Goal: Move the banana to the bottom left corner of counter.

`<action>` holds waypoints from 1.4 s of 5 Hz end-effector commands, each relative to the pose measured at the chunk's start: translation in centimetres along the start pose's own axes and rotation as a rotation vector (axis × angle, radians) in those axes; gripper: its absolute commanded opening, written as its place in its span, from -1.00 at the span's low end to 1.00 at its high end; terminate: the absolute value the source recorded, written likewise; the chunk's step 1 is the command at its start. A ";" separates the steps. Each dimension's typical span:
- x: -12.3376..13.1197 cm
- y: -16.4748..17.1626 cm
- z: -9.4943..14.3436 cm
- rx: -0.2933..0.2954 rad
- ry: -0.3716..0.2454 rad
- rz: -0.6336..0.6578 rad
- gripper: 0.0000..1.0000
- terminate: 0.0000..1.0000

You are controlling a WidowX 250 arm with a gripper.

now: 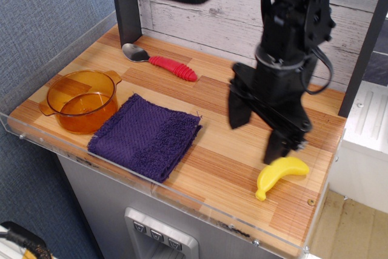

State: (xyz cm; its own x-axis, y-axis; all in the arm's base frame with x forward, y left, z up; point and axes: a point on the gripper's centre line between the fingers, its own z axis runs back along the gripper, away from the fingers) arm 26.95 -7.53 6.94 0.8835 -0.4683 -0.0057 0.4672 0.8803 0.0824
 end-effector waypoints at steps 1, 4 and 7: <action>-4.3 1.4 6.0 -0.035 -0.067 0.106 1.00 -1.00; -9.6 6.0 5.2 -0.010 -0.005 0.496 1.00 -1.00; -14.4 9.8 2.6 0.039 0.023 0.800 1.00 -1.00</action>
State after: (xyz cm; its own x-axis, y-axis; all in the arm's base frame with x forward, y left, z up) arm 19.16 8.27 9.80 0.9497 0.3124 0.0225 -0.3131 0.9446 0.0985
